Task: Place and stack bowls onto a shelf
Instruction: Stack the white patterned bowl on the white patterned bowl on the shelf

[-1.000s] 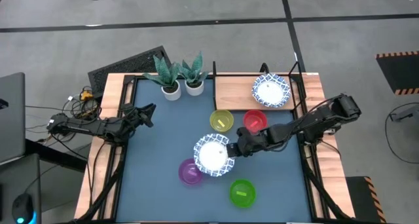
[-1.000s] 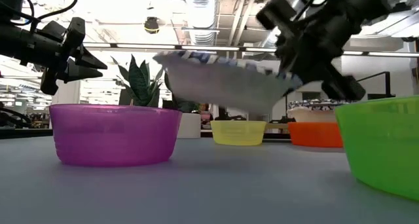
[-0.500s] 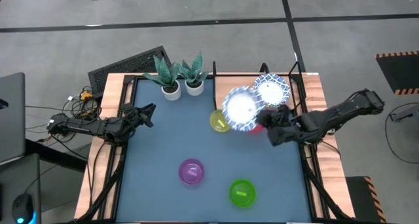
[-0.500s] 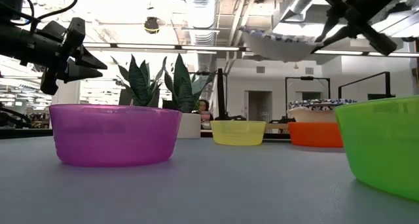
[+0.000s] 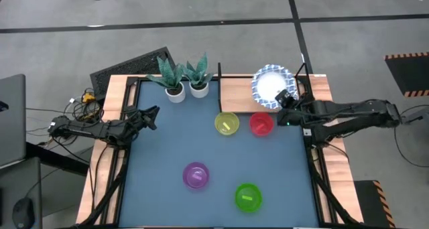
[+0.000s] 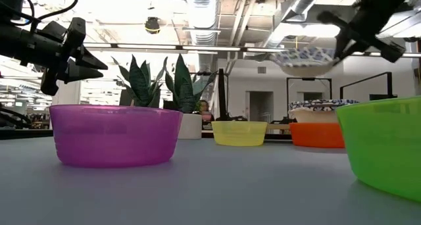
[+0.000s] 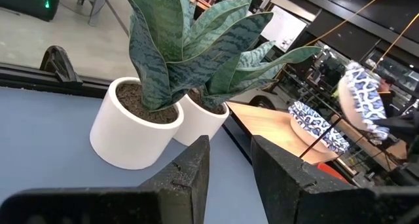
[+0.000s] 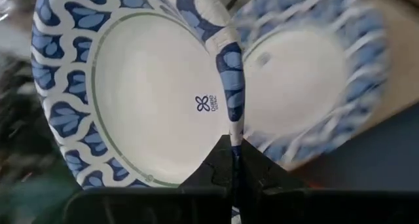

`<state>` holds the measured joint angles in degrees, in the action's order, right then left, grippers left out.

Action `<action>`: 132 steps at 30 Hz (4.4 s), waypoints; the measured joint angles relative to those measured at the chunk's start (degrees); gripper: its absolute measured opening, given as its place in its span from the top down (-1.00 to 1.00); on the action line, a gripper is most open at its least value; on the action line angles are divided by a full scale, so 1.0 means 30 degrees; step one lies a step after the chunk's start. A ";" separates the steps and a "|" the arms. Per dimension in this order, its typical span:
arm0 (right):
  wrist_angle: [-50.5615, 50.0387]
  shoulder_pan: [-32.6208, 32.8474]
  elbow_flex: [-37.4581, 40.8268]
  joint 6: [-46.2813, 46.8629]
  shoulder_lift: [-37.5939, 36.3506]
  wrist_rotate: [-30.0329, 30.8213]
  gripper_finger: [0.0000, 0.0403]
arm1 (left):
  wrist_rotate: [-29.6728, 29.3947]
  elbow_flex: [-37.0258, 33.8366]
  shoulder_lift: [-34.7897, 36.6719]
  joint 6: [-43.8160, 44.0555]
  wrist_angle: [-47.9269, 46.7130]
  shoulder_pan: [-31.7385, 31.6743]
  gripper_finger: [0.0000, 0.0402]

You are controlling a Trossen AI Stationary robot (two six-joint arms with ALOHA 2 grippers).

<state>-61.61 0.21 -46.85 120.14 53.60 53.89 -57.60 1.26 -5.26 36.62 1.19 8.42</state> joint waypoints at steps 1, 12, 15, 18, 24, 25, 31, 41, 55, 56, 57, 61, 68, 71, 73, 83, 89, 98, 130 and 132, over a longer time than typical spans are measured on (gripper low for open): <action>-0.0454 -0.0533 0.0000 0.0155 -0.0006 -0.0302 0.90 | 0.0000 0.0000 0.0000 0.0000 0.0006 0.0002 0.51; -0.2366 -0.3399 0.0000 0.0750 -0.0015 -0.2404 0.89 | 0.0000 0.0000 0.0000 0.0007 0.0003 -0.0004 0.51; -0.2786 -0.3756 0.0000 0.0796 0.0020 -0.2908 0.87 | 0.0000 0.0000 0.0000 0.0007 0.0002 -0.0004 0.51; -0.2825 -0.4045 0.0000 0.0643 0.0058 -0.3297 0.81 | -0.0007 0.0000 0.0000 -0.0086 0.0001 -0.0004 0.51; -0.2832 -0.4653 0.0000 0.0206 0.0051 -0.3400 0.83 | -0.0029 0.0000 0.0000 -0.0189 0.0001 -0.0003 0.51; -0.2831 -0.4758 0.0000 0.0175 0.0051 -0.3428 0.83 | -0.0031 0.0000 0.0000 -0.0189 0.0001 0.0000 0.51; -0.2778 -0.5013 0.0007 0.0055 0.0058 -0.3463 0.73 | -0.0033 0.0000 0.0000 -0.0197 0.0003 0.0000 0.51; -0.2012 -0.5030 0.0007 -0.1126 0.0058 -0.3490 0.27 | -0.0047 0.0000 0.0000 -0.0204 -0.0001 0.0000 0.51; -0.1341 -0.2860 0.0015 -0.4152 -0.1298 -0.4149 -0.07 | -0.0029 0.0000 0.0000 -0.0328 -0.0001 0.0002 0.51; -0.1339 -0.2551 0.0015 -0.4163 -0.1371 -0.4313 -0.06 | -0.0029 0.0000 0.0000 -0.0325 -0.0001 0.0003 0.51; -0.1324 -0.2249 0.0015 -0.4163 -0.1410 -0.4433 -0.05 | -0.0029 0.0000 0.0000 -0.0321 -0.0001 0.0001 0.51; -0.1303 -0.1114 0.0014 -0.4191 -0.1370 -0.4502 0.00 | -0.0029 0.0000 0.0000 -0.0310 -0.0001 0.0003 0.51; -0.1874 0.0372 0.0007 -0.3380 -0.1377 -0.3923 0.14 | -0.0022 0.0000 0.0000 -0.0270 -0.0001 -0.0004 0.51; -0.2569 0.0643 0.0007 -0.2515 -0.1377 -0.3079 0.23 | -0.0015 0.0000 0.0000 -0.0206 -0.0001 0.0001 0.51; -0.2867 0.0689 0.0007 -0.2254 -0.1377 -0.2858 0.30 | -0.0015 0.0000 0.0000 -0.0013 0.0001 0.0001 0.51; -0.4337 0.0633 0.0007 -0.2261 -0.1377 -0.2666 0.61 | -0.0038 0.0000 0.0000 0.0015 -0.0001 -0.0001 0.51; -0.4440 -0.0287 0.0000 -0.2271 -0.1132 -0.2485 0.66 | -0.0079 0.0000 0.0003 -0.0233 -0.0001 0.0003 0.51; -0.4129 -0.1761 -0.0003 -0.3595 0.0758 -0.3432 0.67 | -0.0299 0.0000 0.0000 -0.0266 -0.0034 -0.0001 0.51; -0.2630 -0.0674 -0.0007 -0.5192 0.1412 -0.2005 0.72 | -0.0233 0.0000 0.0000 -0.0153 -0.0030 -0.0001 0.51; -0.2954 -0.0963 -0.0007 -0.5433 0.1774 -0.2232 0.75 | -0.0233 0.0000 0.0000 -0.0159 -0.0030 0.0001 0.51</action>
<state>-70.47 -2.68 -46.87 103.85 58.93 47.19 -58.30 1.26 -5.26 36.14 1.10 8.42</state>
